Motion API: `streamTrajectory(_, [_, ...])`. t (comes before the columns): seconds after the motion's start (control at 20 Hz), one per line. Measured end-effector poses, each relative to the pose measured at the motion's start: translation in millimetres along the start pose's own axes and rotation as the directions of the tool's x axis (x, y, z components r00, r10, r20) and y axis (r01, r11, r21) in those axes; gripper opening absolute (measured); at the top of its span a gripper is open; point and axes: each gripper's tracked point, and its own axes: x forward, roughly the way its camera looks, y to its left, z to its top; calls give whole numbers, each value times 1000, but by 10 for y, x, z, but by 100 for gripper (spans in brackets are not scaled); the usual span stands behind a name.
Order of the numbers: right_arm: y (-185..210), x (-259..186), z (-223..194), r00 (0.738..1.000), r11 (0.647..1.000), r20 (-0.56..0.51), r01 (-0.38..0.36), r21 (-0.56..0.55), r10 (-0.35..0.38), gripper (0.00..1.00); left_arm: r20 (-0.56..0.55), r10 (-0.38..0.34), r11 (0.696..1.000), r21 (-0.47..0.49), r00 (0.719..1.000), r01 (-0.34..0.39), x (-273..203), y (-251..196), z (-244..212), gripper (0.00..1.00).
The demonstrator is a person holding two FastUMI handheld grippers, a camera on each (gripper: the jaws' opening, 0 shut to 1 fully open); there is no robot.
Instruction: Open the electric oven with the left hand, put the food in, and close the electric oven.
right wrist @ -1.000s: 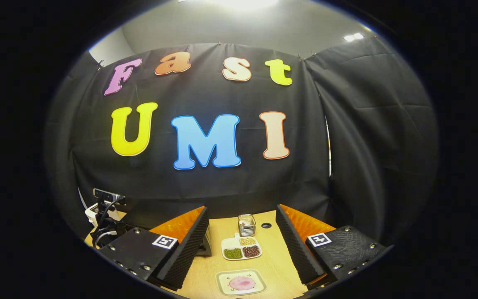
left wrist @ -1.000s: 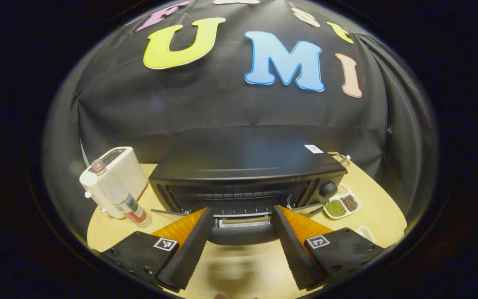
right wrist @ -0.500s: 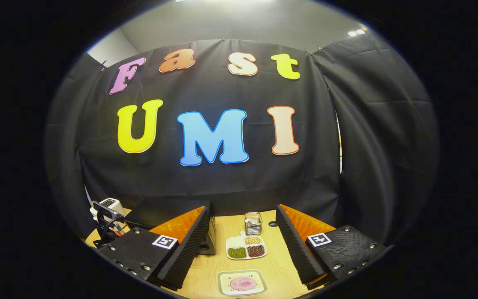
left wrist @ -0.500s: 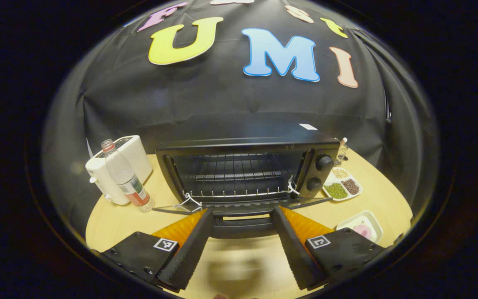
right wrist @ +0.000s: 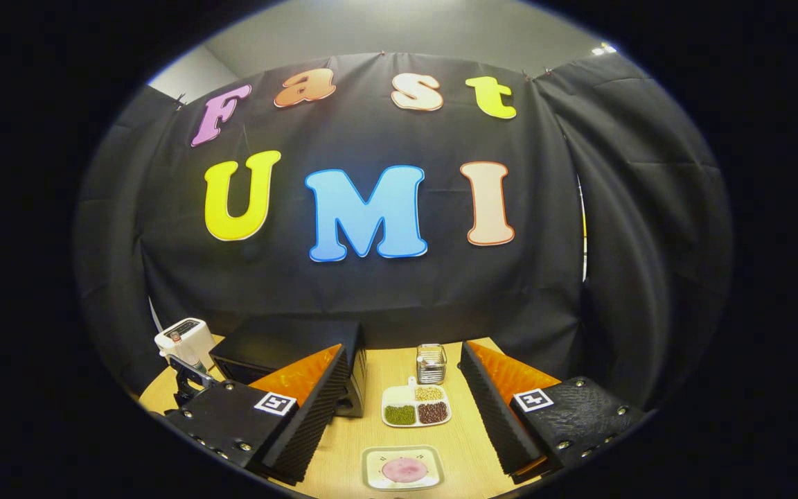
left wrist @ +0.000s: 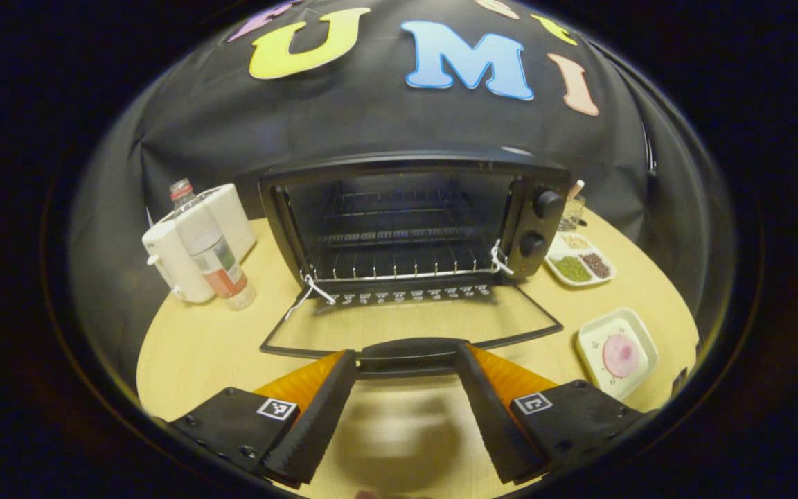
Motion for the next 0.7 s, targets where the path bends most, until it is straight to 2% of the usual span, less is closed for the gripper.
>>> streamTrajectory(0.05, [-15,19,-40,1000,1000,-17,-2,1,2,98,-2,7,1000,-6,1000,-7,-8,55,-15,100])
streamTrajectory(0.15, [-48,57,-162,998,1000,-57,-10,6,11,98,26,16,999,-34,1000,-15,-89,114,122,98])
streamTrajectory(0.3, [-93,164,-428,988,999,-147,-36,10,37,98,134,26,996,-89,991,-14,-371,174,559,98])
streamTrajectory(0.4, [-99,243,-680,969,997,-234,-74,21,77,98,226,26,995,-105,974,-2,-660,193,948,100])
streamTrajectory(0.5, [-95,330,-985,932,991,-337,-120,59,133,98,322,29,994,-106,946,6,-967,210,1352,97])
streamTrajectory(0.55, [-117,365,-1162,905,988,-396,-135,74,153,98,367,29,994,-107,930,12,-1141,217,1534,100])
streamTrajectory(0.7, [-188,414,-1679,805,979,-558,-163,120,202,98,468,20,995,-100,883,31,-1544,208,1922,97])
